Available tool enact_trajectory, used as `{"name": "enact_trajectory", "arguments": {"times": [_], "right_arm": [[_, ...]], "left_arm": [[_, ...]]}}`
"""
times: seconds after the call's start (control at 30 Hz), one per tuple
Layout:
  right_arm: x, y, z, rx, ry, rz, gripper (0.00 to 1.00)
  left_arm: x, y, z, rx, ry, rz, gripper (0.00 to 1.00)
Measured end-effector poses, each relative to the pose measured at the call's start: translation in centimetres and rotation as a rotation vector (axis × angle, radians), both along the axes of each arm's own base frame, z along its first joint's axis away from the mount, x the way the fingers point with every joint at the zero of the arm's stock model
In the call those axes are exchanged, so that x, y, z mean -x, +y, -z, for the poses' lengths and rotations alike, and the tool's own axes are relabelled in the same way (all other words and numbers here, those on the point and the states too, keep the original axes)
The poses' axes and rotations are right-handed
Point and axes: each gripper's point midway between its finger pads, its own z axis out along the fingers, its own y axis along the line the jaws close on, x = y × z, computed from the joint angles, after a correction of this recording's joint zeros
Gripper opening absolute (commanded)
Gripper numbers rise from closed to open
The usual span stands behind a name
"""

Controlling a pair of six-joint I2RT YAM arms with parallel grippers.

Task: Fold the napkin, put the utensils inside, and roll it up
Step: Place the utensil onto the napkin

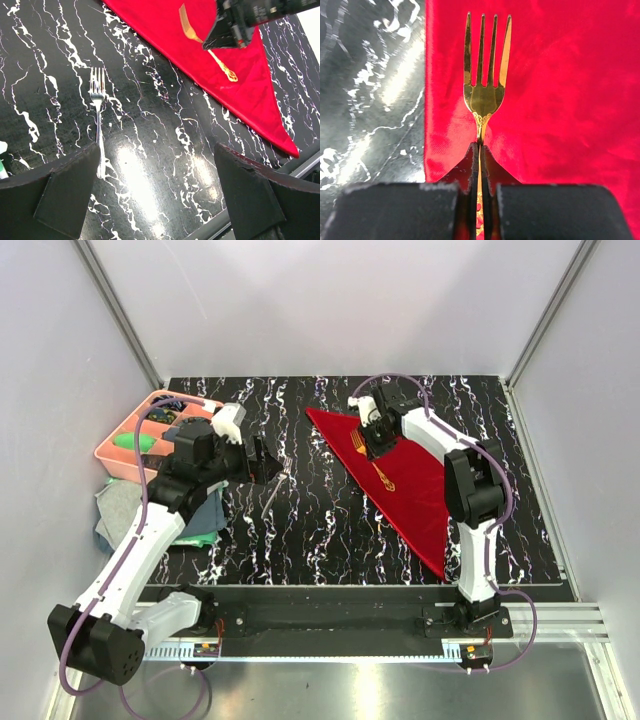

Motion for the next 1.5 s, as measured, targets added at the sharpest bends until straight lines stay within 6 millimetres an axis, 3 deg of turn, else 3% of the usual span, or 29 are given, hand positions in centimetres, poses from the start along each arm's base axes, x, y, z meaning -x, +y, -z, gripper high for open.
{"name": "enact_trajectory", "arguments": {"times": [0.23,0.97,1.23,1.5], "right_arm": [[0.9,-0.5,2.9,0.038,0.073,-0.008,0.0],[0.5,-1.9,4.1,0.108,0.072,0.021,0.0],[0.5,-2.2,4.0,0.111,0.084,0.047,0.37],[1.0,-1.7,3.3,0.068,0.107,0.077,0.51]], "left_arm": [[0.0,0.0,0.0,0.0,0.001,0.001,0.99],[0.2,-0.2,0.0,0.009,0.007,0.013,0.99],[0.2,-0.2,0.2,0.008,0.011,0.013,0.99],[-0.4,0.4,2.1,-0.034,0.047,-0.023,0.99]]}}
